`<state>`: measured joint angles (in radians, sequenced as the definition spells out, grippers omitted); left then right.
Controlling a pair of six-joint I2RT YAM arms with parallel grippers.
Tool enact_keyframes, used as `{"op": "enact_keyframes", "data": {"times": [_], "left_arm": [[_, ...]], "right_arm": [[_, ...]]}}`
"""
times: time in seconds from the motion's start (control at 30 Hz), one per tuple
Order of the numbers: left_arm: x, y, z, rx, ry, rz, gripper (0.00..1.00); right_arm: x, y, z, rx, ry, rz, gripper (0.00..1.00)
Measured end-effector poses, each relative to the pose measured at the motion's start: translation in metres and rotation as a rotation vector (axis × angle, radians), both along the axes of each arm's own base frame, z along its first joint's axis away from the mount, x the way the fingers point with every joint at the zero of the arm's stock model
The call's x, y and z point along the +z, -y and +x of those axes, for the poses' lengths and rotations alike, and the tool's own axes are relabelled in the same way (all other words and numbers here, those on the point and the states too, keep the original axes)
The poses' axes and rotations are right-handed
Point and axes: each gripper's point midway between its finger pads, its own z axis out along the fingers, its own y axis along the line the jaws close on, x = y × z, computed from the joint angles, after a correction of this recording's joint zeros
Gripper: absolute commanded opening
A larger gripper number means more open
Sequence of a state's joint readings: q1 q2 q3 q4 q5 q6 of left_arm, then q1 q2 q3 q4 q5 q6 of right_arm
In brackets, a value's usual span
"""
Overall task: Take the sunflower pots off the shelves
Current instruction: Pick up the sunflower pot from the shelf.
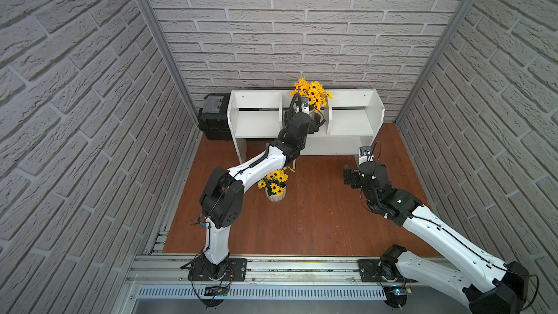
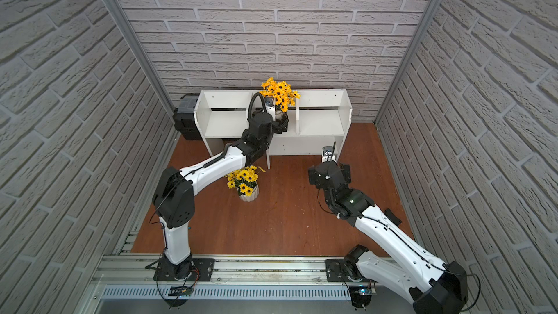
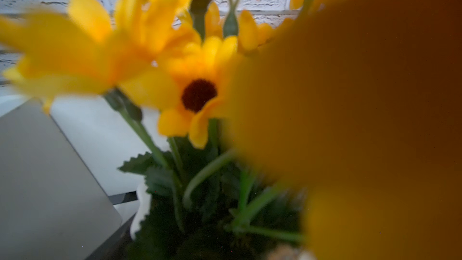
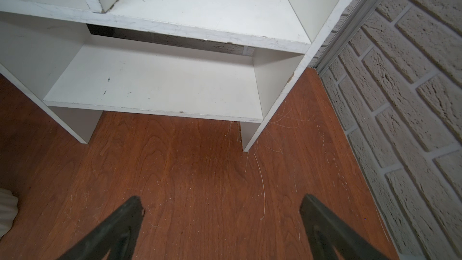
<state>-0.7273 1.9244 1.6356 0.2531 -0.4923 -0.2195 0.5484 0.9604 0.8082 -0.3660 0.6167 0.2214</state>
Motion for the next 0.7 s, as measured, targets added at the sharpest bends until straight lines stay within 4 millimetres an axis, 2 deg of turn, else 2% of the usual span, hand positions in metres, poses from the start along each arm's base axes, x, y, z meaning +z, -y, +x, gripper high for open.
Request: {"op": "enact_keyframes", "data": {"times": [0.1, 0.53, 0.7], "left_arm": [[0.0, 0.001, 0.0, -0.006, -0.002, 0.001, 0.18], [0.0, 0.004, -0.001, -0.026, -0.005, 0.005, 0.19], [0.001, 0.005, -0.004, -0.047, -0.009, 0.018, 0.19]], "right_arm": [[0.0, 0.0, 0.0, 0.0, 0.002, 0.002, 1.0], [0.001, 0.007, 0.002, -0.028, 0.007, -0.006, 1.0], [-0.005, 0.01, 0.006, -0.044, -0.009, -0.016, 1.0]]}}
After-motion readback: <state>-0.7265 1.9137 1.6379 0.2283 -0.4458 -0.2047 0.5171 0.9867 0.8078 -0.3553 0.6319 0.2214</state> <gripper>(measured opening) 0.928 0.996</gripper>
